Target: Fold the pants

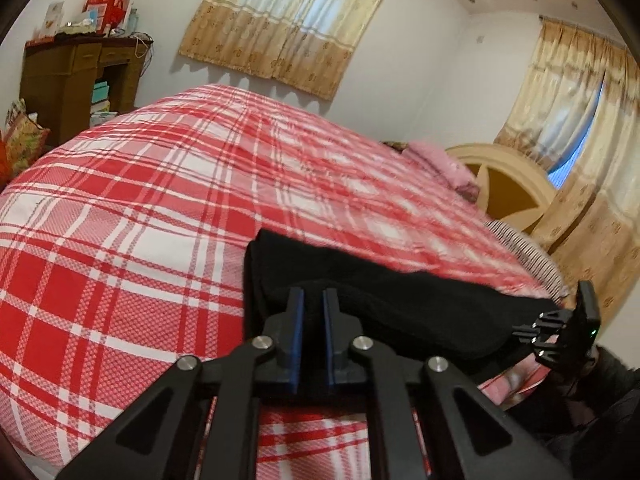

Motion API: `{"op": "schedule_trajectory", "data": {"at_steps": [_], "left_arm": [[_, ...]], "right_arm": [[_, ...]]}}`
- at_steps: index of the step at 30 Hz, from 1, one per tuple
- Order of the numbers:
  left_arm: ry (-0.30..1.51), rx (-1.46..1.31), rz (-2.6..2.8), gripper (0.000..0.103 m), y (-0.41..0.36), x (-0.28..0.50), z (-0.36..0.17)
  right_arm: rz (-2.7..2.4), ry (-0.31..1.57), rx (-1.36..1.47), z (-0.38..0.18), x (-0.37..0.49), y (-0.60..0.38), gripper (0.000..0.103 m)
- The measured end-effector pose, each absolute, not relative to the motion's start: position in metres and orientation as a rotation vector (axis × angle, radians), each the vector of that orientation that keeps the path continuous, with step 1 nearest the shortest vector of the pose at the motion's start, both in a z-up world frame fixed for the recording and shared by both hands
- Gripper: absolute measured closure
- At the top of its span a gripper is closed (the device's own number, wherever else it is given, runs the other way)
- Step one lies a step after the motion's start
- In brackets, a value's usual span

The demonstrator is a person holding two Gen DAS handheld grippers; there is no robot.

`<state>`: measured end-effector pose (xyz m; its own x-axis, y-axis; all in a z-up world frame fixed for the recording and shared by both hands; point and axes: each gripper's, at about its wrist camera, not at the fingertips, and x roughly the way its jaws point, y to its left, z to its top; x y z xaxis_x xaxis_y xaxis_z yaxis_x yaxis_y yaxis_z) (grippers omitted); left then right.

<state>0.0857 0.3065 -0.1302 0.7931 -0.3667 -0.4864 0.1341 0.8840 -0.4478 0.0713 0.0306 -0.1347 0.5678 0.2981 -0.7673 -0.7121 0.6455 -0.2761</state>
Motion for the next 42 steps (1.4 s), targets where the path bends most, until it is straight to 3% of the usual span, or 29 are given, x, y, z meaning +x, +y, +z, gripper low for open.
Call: {"op": "schedule_trajectory", "data": {"at_steps": [15, 21, 25, 27, 28, 32, 42], "left_arm": [[0.598, -0.457, -0.295, 0.093, 0.317, 0.060, -0.140], [0.654, -0.398, -0.242, 0.093, 0.314, 0.068, -0.155], [0.654, -0.357, -0.197, 0.079, 0.317, 0.058, -0.151], [0.635, -0.334, -0.167, 0.071, 0.323, 0.052, -0.145], [0.626, -0.330, -0.156, 0.063, 0.325, 0.050, -0.142], [0.550, -0.353, -0.108, 0.044, 0.336, 0.038, -0.128], [0.546, -0.275, -0.288, 0.041, 0.249, 0.083, -0.119]], "right_arm": [[0.689, 0.804, -0.556, -0.145, 0.058, 0.021, 0.100], [0.673, 0.877, -0.617, -0.182, 0.067, 0.027, 0.099], [0.692, 0.900, -0.604, -0.177, 0.066, 0.024, 0.091], [0.709, 0.918, -0.605, -0.172, 0.065, 0.018, 0.064], [0.719, 0.918, -0.604, -0.168, 0.064, 0.015, 0.061], [0.724, 0.898, -0.535, -0.144, 0.069, 0.001, 0.060], [0.719, 0.914, -0.188, -0.117, 0.170, 0.033, 0.060]]}}
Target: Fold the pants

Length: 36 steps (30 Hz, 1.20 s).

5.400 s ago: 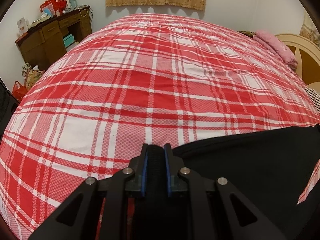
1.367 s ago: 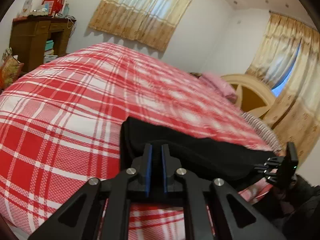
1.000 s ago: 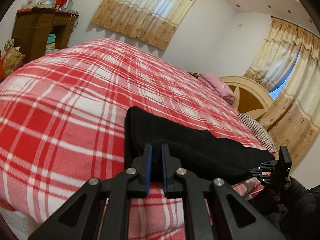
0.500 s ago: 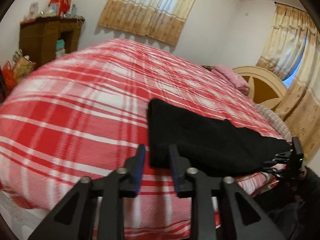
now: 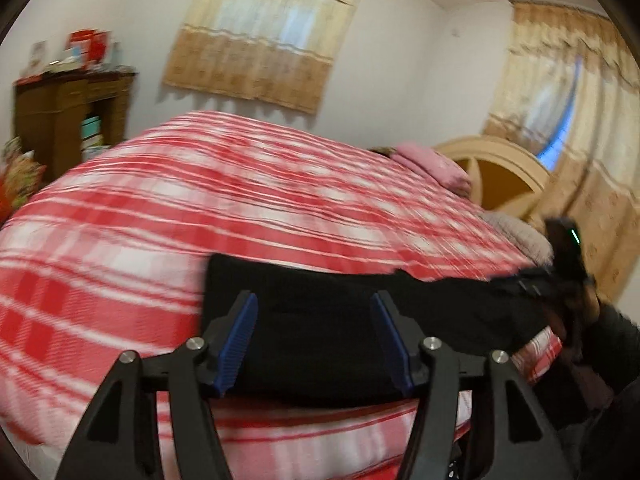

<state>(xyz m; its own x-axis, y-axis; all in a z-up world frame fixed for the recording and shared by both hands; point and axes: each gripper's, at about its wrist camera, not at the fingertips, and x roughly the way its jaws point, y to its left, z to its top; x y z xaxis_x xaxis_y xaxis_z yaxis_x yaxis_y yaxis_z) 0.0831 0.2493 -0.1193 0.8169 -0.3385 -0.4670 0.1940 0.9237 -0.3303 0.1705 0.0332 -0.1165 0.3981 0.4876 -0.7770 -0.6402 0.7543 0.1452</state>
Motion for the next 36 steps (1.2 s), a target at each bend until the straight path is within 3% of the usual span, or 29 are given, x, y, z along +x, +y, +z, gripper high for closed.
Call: {"op": "schedule_trajectory", "data": {"at_steps": [8, 19, 20, 21, 23, 30, 36], "left_arm": [[0.684, -0.152, -0.398, 0.041, 0.177, 0.102, -0.154], [0.746, -0.155, -0.443, 0.041, 0.178, 0.092, -0.173], [0.742, -0.149, -0.445, 0.041, 0.178, 0.092, -0.174], [0.739, -0.144, -0.448, 0.041, 0.177, 0.091, -0.174], [0.731, -0.133, -0.455, 0.041, 0.177, 0.089, -0.175], [0.719, -0.125, -0.466, 0.040, 0.177, 0.092, -0.177], [0.716, -0.125, -0.462, 0.040, 0.176, 0.090, -0.174]], "right_arm": [[0.730, 1.019, 0.028, -0.136, 0.239, 0.074, 0.060], [0.826, 1.246, 0.232, -0.183, 0.272, 0.103, 0.060], [0.835, 1.253, 0.241, -0.183, 0.271, 0.104, 0.062], [0.828, 1.247, 0.232, -0.182, 0.270, 0.105, 0.080], [0.827, 1.231, 0.230, -0.178, 0.268, 0.104, 0.096], [0.816, 1.112, 0.260, -0.149, 0.261, 0.094, 0.098], [0.746, 1.143, 0.120, -0.174, 0.265, 0.106, 0.097]]}}
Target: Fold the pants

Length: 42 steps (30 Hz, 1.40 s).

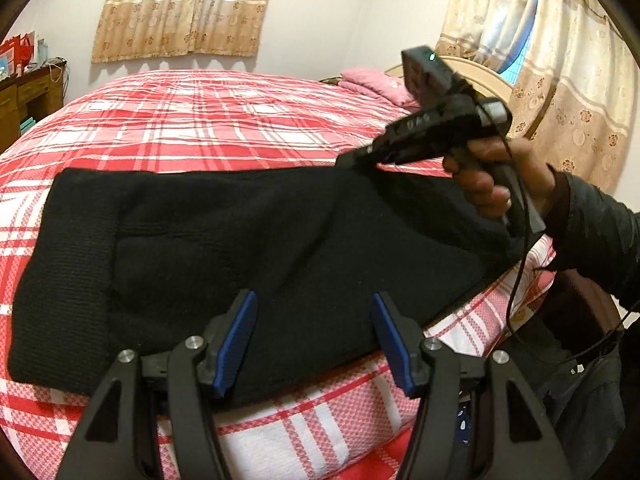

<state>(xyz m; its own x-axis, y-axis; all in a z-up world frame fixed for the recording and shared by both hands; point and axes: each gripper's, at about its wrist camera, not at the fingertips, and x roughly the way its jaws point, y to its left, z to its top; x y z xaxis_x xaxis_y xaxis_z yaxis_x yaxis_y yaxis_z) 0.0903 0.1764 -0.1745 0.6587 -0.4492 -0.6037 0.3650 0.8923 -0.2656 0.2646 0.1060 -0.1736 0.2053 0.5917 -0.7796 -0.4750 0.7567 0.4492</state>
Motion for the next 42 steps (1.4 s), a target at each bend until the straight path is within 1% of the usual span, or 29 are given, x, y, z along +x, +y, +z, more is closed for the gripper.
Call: {"op": "schedule_trajectory", "data": {"at_steps": [1, 2, 3, 4, 5, 8, 15, 18, 23, 28, 31, 34, 38, 40, 41, 42], "left_arm": [[0.716, -0.130, -0.459, 0.039, 0.176, 0.090, -0.173], [0.719, -0.137, -0.458, 0.037, 0.176, 0.090, -0.171], [0.722, -0.144, -0.457, 0.034, 0.175, 0.089, -0.168], [0.722, -0.147, -0.457, 0.030, 0.174, 0.090, -0.167], [0.721, -0.145, -0.456, 0.029, 0.172, 0.090, -0.165], [0.712, -0.132, -0.463, 0.028, 0.162, 0.091, -0.158], [0.712, -0.039, -0.584, 0.028, 0.112, 0.100, -0.140], [0.728, 0.040, -0.643, 0.028, 0.075, 0.107, -0.136], [0.737, 0.182, -0.764, 0.028, 0.002, 0.111, -0.130], [0.763, 0.340, -0.826, 0.028, -0.068, 0.114, -0.139], [0.776, 0.429, -0.832, 0.028, -0.091, 0.114, -0.147], [0.782, 0.497, -0.807, 0.028, -0.101, 0.114, -0.154], [0.814, 0.486, -0.785, 0.029, -0.093, 0.120, -0.159], [0.826, 0.492, -0.775, 0.035, -0.093, 0.122, -0.161], [0.828, 0.488, -0.774, 0.036, -0.091, 0.124, -0.162], [0.827, 0.479, -0.774, 0.039, -0.093, 0.123, -0.161]], "right_arm": [[0.741, 1.126, 0.102, -0.172, 0.262, 0.104, 0.096], [0.735, 1.107, 0.087, -0.167, 0.257, 0.101, 0.087], [0.735, 1.088, 0.076, -0.161, 0.252, 0.094, 0.074], [0.739, 1.075, 0.072, -0.157, 0.247, 0.088, 0.069], [0.740, 1.059, 0.068, -0.151, 0.241, 0.078, 0.066], [0.699, 1.022, 0.066, -0.135, 0.223, 0.034, 0.066], [0.416, 0.925, 0.219, -0.101, 0.162, -0.143, 0.066], [0.243, 0.892, 0.245, -0.093, 0.131, -0.210, 0.065], [0.081, 0.833, 0.332, -0.089, 0.088, -0.290, 0.065], [0.034, 0.779, 0.414, -0.092, 0.065, -0.326, 0.065], [0.027, 0.746, 0.444, -0.091, 0.053, -0.339, 0.065], [0.008, 0.720, 0.455, -0.092, 0.041, -0.353, 0.065], [-0.023, 0.689, 0.484, -0.101, 0.033, -0.368, 0.065], [-0.019, 0.694, 0.512, -0.108, 0.034, -0.372, 0.064], [-0.021, 0.699, 0.512, -0.110, 0.034, -0.373, 0.064], [-0.027, 0.706, 0.506, -0.113, 0.035, -0.374, 0.064]]}}
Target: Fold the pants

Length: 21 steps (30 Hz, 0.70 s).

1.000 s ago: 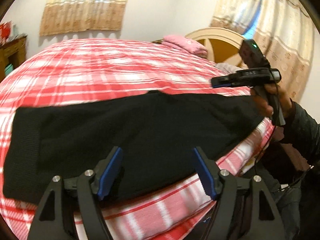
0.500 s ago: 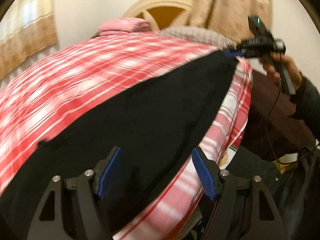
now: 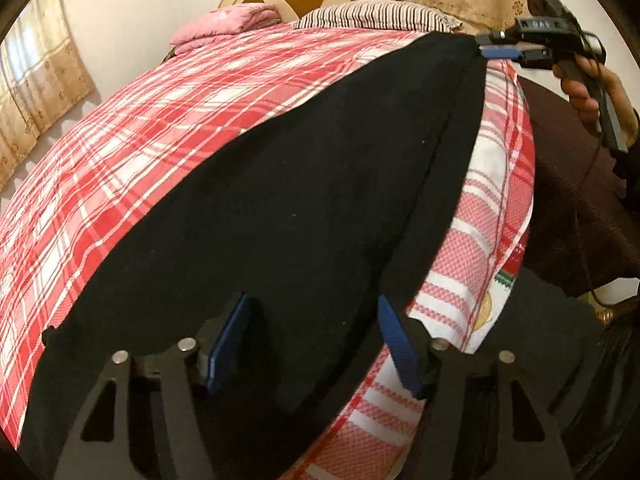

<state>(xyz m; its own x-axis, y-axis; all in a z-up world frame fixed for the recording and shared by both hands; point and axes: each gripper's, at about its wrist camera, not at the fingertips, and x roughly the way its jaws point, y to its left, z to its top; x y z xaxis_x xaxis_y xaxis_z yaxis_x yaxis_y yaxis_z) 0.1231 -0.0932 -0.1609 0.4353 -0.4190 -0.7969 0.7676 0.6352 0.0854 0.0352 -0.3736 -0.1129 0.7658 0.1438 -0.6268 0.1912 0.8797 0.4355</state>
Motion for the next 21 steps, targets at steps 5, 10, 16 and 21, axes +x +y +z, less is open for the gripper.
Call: {"op": "schedule_trajectory", "data": {"at_steps": [5, 10, 16, 21], "left_arm": [[0.833, 0.462, -0.808, 0.073, -0.098, 0.124, -0.157], [0.805, 0.498, -0.816, 0.090, -0.099, 0.114, -0.158], [0.820, 0.409, -0.835, 0.092, -0.092, 0.126, -0.152], [0.824, 0.342, -0.857, 0.096, -0.085, 0.129, -0.147]], "right_arm": [[-0.056, 0.669, 0.519, -0.111, 0.028, -0.381, 0.064], [-0.151, 0.618, 0.590, -0.107, 0.017, -0.404, 0.065], [-0.170, 0.617, 0.656, -0.112, 0.024, -0.423, 0.065], [-0.121, 0.615, 0.681, -0.111, 0.042, -0.430, 0.085]]}}
